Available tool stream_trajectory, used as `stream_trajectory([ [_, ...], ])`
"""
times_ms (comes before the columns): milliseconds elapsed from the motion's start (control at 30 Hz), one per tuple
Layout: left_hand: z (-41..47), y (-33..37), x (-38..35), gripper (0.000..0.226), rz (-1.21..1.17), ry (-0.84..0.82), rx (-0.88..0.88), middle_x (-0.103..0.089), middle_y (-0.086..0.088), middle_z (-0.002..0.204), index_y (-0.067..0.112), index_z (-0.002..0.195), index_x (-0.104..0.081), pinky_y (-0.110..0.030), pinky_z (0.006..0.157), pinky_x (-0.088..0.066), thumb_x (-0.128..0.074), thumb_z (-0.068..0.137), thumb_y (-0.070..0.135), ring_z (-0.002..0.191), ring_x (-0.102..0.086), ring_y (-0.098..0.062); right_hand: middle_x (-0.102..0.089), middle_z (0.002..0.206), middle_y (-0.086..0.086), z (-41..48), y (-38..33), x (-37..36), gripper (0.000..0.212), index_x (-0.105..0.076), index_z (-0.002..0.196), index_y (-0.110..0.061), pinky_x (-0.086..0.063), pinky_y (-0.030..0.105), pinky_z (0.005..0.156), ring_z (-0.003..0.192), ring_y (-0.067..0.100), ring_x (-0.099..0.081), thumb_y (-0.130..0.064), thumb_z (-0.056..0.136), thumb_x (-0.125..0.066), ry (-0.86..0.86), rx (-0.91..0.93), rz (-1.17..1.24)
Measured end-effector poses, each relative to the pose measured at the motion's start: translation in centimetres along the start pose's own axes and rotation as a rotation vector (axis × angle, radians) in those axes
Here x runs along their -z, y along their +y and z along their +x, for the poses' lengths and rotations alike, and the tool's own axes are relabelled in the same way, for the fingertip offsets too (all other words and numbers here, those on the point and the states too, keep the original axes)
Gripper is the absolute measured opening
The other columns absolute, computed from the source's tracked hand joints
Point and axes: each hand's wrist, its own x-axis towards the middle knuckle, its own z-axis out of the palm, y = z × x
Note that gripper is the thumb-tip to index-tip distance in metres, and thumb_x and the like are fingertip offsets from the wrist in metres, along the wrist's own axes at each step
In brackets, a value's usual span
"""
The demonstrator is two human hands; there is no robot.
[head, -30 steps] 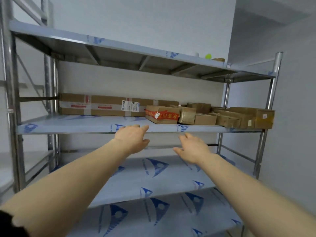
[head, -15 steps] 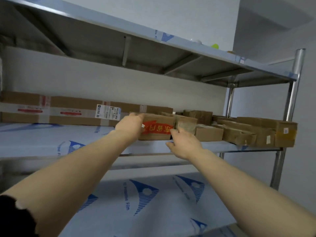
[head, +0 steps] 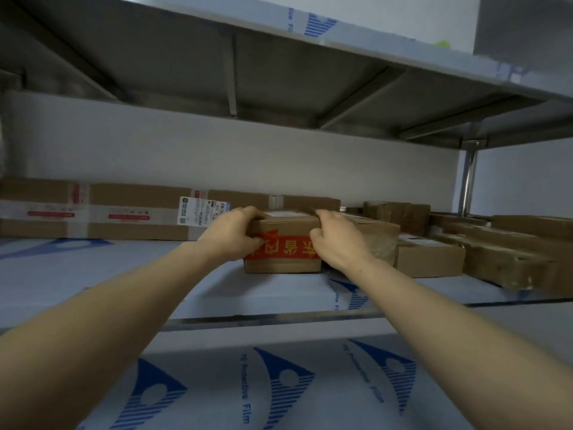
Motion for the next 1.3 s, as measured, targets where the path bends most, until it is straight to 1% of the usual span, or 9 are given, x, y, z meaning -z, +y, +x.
stream_trajectory([
  [233, 0.8, 2.0, -0.4, 0.038, -0.542, 0.147, 0.339, -0.065, -0.01, 0.108, 0.008, 0.108, -0.063, -0.039, 0.089, -0.05, -0.058, 0.092, 0.042, 0.102, -0.06, -0.026, -0.059, 0.117, 0.017, 2.3, -0.6, -0.3, 0.04, -0.059, 0.113, 0.0, -0.047, 0.034, 0.085, 0.105, 0.032, -0.057, -0.035, 0.1, -0.044, 0.002, -0.271, 0.361],
  [367, -0.3, 2.5, -0.3, 0.069, -0.741, 0.202, 0.503, -0.059, -0.016, 0.124, 0.005, 0.135, -0.045, -0.04, 0.089, -0.049, -0.072, 0.082, 0.039, 0.11, -0.058, -0.03, -0.061, 0.119, 0.013, 1.8, -0.3, 0.2, 0.044, -0.054, 0.124, -0.004, -0.051, 0.043, 0.093, 0.107, 0.031, -0.059, -0.033, 0.091, -0.059, -0.023, -0.471, 0.767],
  [533, -2.9, 4.2, 0.5, 0.069, -0.921, 0.165, 0.607, -0.059, -0.011, 0.117, 0.008, 0.131, -0.042, -0.033, 0.066, -0.05, -0.079, 0.075, 0.021, 0.09, -0.06, -0.021, -0.057, 0.121, 0.014, 0.3, -0.8, 1.3, 0.056, -0.039, 0.135, -0.01, -0.052, 0.048, 0.091, 0.109, 0.032, -0.058, -0.008, 0.084, -0.061, -0.135, -0.597, 1.123],
  [633, -5.1, 4.7, 0.7, 0.059, -0.933, 0.162, 0.571, -0.066, -0.009, 0.111, 0.009, 0.122, -0.054, -0.033, 0.071, -0.053, -0.08, 0.07, 0.012, 0.095, -0.065, -0.024, -0.061, 0.096, 0.009, -1.6, -0.5, 2.1, 0.015, -0.053, 0.094, -0.008, -0.055, 0.038, 0.078, 0.09, 0.025, -0.062, -0.002, 0.084, -0.062, -0.143, -0.58, 1.207],
  [733, -8.3, 5.6, 1.3, 0.053, -1.012, 0.183, 0.514, -0.065, -0.01, 0.109, 0.007, 0.119, -0.051, -0.041, 0.088, -0.054, -0.075, 0.073, -0.002, 0.099, -0.064, -0.026, -0.066, 0.091, 0.007, -4.1, -0.6, 2.4, 0.021, -0.056, 0.075, -0.018, -0.054, 0.036, 0.08, 0.085, 0.022, -0.063, -0.001, 0.083, -0.065, -0.159, -0.493, 1.269],
  [867, -12.8, 6.2, 2.9, 0.061, -1.009, 0.255, 0.508, -0.065, -0.009, 0.11, 0.009, 0.118, -0.048, -0.042, 0.094, -0.052, -0.079, 0.067, -0.005, 0.101, -0.064, -0.026, -0.07, 0.094, 0.005, -7.3, -1.5, 2.2, 0.016, -0.066, 0.09, -0.013, -0.05, 0.043, 0.097, 0.097, 0.023, -0.064, -0.001, 0.079, -0.07, -0.185, -0.405, 1.381],
  [967, -17.0, 6.3, 3.7, 0.05, -0.969, 0.286, 0.56, -0.068, -0.009, 0.109, 0.006, 0.113, -0.056, -0.034, 0.086, -0.054, -0.081, 0.07, 0.005, 0.097, -0.066, -0.022, -0.067, 0.112, 0.008, -10.1, -2.8, 2.1, 0.052, -0.057, 0.121, -0.003, -0.048, 0.043, 0.099, 0.105, 0.025, -0.063, -0.002, 0.073, -0.076, -0.25, -0.379, 1.45],
  [1167, -27.8, 6.0, 5.7, 0.027, -0.914, 0.496, 0.693, -0.072, -0.006, 0.098, 0.015, 0.094, -0.064, -0.03, 0.08, -0.055, -0.08, 0.072, 0.016, 0.091, -0.069, -0.02, -0.064, 0.123, 0.006, -16.9, -7.7, 0.0, 0.084, -0.052, 0.131, -0.011, -0.042, 0.041, 0.106, 0.113, 0.023, -0.059, -0.02, 0.055, -0.084, -0.49, -0.269, 1.548],
  [1300, -35.9, 5.1, 7.9, 0.024, -0.868, 0.588, 0.775, -0.07, -0.009, 0.1, 0.013, 0.1, -0.065, -0.027, 0.073, -0.059, -0.075, 0.078, 0.011, 0.087, -0.068, -0.021, -0.07, 0.108, 0.007, -22.5, -13.2, -2.0, 0.035, -0.066, 0.109, -0.008, -0.043, 0.042, 0.105, 0.107, 0.025, -0.063, -0.004, 0.075, -0.075, -0.675, -0.224, 1.622],
])
